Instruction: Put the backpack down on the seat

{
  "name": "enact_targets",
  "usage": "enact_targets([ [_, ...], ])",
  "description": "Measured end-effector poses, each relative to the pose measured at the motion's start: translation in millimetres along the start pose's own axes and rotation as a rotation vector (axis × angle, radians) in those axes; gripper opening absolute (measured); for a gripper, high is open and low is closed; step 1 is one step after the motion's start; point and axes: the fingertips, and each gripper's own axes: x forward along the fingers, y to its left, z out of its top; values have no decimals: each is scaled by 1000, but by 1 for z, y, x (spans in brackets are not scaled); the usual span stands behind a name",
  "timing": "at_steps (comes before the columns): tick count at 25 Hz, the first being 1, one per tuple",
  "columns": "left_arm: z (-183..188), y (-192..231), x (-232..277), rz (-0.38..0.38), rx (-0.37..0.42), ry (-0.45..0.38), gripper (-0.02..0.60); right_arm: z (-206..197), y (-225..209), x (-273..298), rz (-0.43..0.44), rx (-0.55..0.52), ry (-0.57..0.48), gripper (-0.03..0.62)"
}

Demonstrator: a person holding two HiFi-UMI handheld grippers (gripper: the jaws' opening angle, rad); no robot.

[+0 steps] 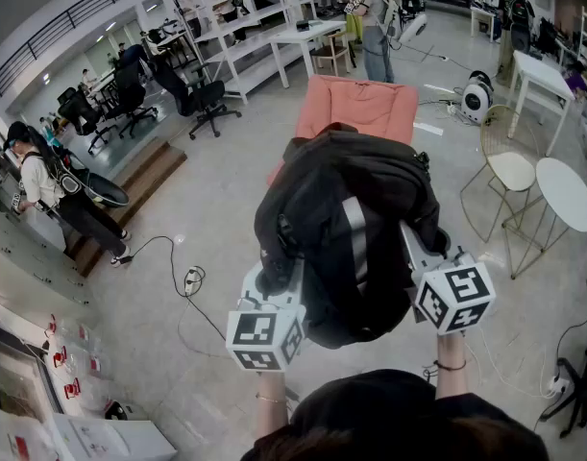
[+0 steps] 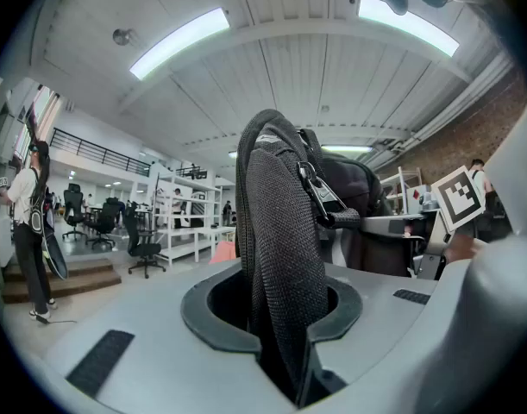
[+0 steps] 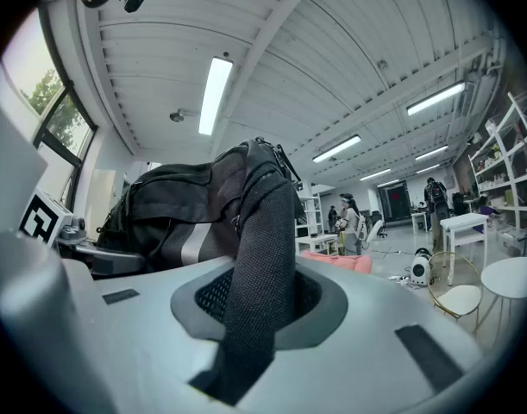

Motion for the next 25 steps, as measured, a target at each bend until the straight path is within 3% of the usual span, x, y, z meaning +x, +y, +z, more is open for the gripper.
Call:
enact_targets([
  [25,-30,35,32,-24,-21,58,99,-34,1,46,-36,49,60,77],
])
